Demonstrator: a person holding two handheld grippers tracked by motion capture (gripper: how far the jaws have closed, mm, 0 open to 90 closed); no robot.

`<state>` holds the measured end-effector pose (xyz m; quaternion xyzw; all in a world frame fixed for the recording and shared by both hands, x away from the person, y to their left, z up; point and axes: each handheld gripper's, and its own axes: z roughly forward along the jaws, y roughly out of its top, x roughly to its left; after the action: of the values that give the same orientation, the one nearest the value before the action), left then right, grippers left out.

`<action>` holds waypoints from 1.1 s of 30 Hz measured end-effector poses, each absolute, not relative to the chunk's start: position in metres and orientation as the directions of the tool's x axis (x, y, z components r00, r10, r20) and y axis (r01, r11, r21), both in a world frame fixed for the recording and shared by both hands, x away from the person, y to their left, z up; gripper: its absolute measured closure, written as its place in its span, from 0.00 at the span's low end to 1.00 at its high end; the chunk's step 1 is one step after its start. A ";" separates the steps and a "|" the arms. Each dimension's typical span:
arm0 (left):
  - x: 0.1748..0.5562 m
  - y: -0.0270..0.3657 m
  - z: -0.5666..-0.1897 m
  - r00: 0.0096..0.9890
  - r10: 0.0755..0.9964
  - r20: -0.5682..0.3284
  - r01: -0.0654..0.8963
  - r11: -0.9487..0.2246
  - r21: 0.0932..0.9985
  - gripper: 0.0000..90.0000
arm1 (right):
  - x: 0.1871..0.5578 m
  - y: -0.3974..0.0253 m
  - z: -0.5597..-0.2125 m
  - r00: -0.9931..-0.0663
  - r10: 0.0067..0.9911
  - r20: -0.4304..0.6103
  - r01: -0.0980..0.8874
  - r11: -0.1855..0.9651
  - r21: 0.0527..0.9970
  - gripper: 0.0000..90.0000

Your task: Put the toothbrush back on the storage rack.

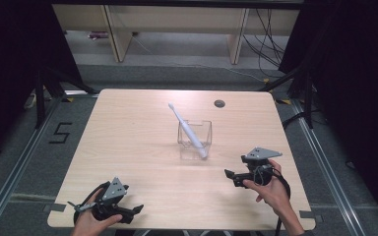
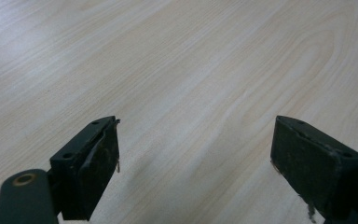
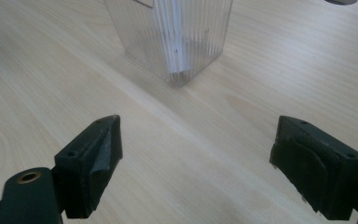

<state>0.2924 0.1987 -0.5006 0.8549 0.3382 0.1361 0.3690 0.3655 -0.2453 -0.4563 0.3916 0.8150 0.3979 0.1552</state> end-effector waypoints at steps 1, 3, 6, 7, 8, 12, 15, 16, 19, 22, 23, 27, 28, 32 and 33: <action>0.292 0.199 -0.501 0.734 0.679 -0.017 0.478 -0.499 0.723 0.16 | 0.365 -0.246 -0.457 -0.646 0.761 0.057 0.516 0.380 0.768 0.18; 0.293 0.199 -0.501 0.733 0.680 -0.016 0.479 -0.499 0.722 0.16 | 0.362 -0.247 -0.460 -0.646 0.760 0.070 0.526 0.376 0.763 0.18; 0.293 0.199 -0.501 0.734 0.679 -0.015 0.478 -0.501 0.721 0.16 | 0.359 -0.248 -0.463 -0.640 0.764 0.081 0.539 0.371 0.757 0.18; 0.293 0.199 -0.501 0.734 0.679 -0.014 0.477 -0.502 0.721 0.16 | 0.359 -0.248 -0.464 -0.643 0.761 0.088 0.539 0.368 0.758 0.18; 0.293 0.199 -0.501 0.734 0.679 -0.014 0.478 -0.502 0.721 0.16 | 0.358 -0.249 -0.465 -0.637 0.766 0.087 0.539 0.362 0.760 0.18; 0.293 0.199 -0.501 0.734 0.679 -0.015 0.479 -0.501 0.721 0.16 | 0.356 -0.252 -0.466 -0.643 0.763 0.065 0.529 0.381 0.758 0.18; 0.293 0.199 -0.501 0.734 0.679 -0.015 0.479 -0.501 0.721 0.16 | 0.354 -0.252 -0.467 -0.644 0.762 0.071 0.532 0.380 0.757 0.18; 0.293 0.199 -0.501 0.733 0.680 -0.014 0.479 -0.501 0.721 0.16 | 0.352 -0.250 -0.469 -0.641 0.762 0.091 0.541 0.365 0.758 0.18; 0.293 0.199 -0.501 0.733 0.680 -0.015 0.479 -0.500 0.721 0.16 | 0.350 -0.251 -0.470 -0.649 0.754 0.098 0.541 0.368 0.756 0.18; 0.293 0.199 -0.501 0.733 0.680 -0.015 0.479 -0.501 0.721 0.16 | 0.347 -0.252 -0.472 -0.640 0.763 0.096 0.548 0.365 0.753 0.18; 0.293 0.199 -0.501 0.733 0.680 -0.015 0.479 -0.501 0.721 0.16 | 0.346 -0.253 -0.472 -0.642 0.762 0.089 0.545 0.370 0.752 0.18; 0.293 0.199 -0.501 0.733 0.680 -0.014 0.480 -0.503 0.719 0.16 | 0.343 -0.256 -0.474 -0.651 0.756 0.075 0.535 0.387 0.751 0.18; 0.293 0.199 -0.501 0.733 0.681 -0.015 0.481 -0.502 0.719 0.16 | 0.342 -0.257 -0.475 -0.648 0.758 0.075 0.537 0.385 0.750 0.18; 0.293 0.198 -0.502 0.732 0.681 -0.014 0.480 -0.500 0.721 0.16 | 0.336 -0.258 -0.479 -0.648 0.756 0.097 0.553 0.379 0.742 0.18; 0.293 0.198 -0.502 0.732 0.681 -0.013 0.480 -0.502 0.720 0.16 | 0.335 -0.259 -0.480 -0.655 0.750 0.088 0.547 0.390 0.741 0.18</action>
<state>0.2928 0.1985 -0.5015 0.8556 0.3391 0.1373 0.3662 0.3349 -0.2588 -0.4801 0.3940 0.8233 0.3869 0.1314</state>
